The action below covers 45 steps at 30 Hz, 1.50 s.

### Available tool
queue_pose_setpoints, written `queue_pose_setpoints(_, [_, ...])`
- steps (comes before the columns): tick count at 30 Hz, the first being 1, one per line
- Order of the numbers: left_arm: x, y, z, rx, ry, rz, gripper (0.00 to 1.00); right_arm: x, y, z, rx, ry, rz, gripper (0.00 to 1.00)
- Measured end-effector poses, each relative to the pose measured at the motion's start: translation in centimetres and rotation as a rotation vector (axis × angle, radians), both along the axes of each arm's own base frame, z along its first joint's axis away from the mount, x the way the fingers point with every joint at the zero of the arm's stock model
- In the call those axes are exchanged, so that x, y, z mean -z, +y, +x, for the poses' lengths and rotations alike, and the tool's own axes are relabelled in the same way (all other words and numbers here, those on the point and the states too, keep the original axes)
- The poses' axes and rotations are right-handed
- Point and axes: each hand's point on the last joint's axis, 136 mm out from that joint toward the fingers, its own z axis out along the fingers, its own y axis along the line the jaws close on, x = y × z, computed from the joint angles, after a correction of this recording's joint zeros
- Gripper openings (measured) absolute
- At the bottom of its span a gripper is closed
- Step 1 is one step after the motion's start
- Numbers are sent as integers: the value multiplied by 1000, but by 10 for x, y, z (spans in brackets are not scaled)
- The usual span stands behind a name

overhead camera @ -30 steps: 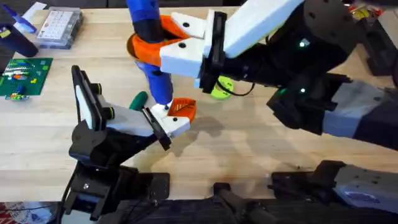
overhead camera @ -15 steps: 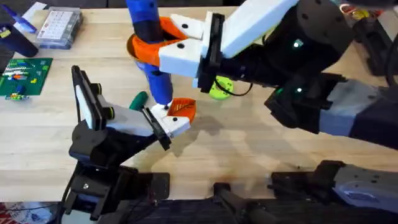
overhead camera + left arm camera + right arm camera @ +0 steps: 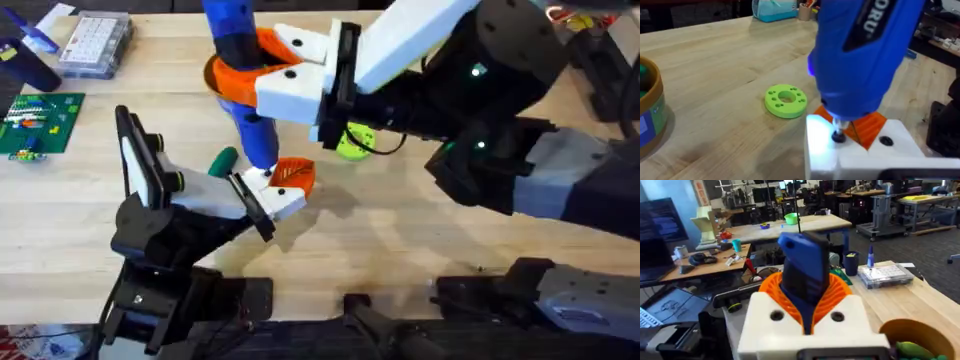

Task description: Pick up the gripper from the table and insert it into the empty holder that is missing its gripper. Then pick up a screw, insert it into the mounting hole, and use the screwdriver to tighten it. Finally, clean up the table by picking up the vegetable and placing it into the bucket.

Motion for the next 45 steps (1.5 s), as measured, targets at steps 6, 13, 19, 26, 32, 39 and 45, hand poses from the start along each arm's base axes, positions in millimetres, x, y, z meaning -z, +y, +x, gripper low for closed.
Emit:
queue_pose_setpoints(6, [0, 0, 0, 0, 0, 0, 14, 0, 0, 0, 0, 1, -1, 43])
queue_pose_setpoints(13, [0, 0, 0, 0, 0, 0, 14, 0, 0, 0, 0, 0, 0, 43])
queue_pose_setpoints(19, [-2, 0, 0, 0, -9, -1, 14, -4, -1, -1, -3, -20, 20, 45])
queue_pose_setpoints(26, [0, 0, 0, -3, -1, 0, 14, -37, -17, 1, -2, -63, 163, 44])
queue_pose_setpoints(32, [0, 0, 0, -3, -1, 0, 14, -44, -30, 19, 28, 8, 190, 43])
queue_pose_setpoints(39, [0, 0, 1, -4, -1, 0, 14, -43, -35, 27, 45, 32, 192, 46])
queue_pose_setpoints(45, [0, 0, 1, -4, -1, 0, 14, -35, -56, 58, 137, 57, 170, 45])
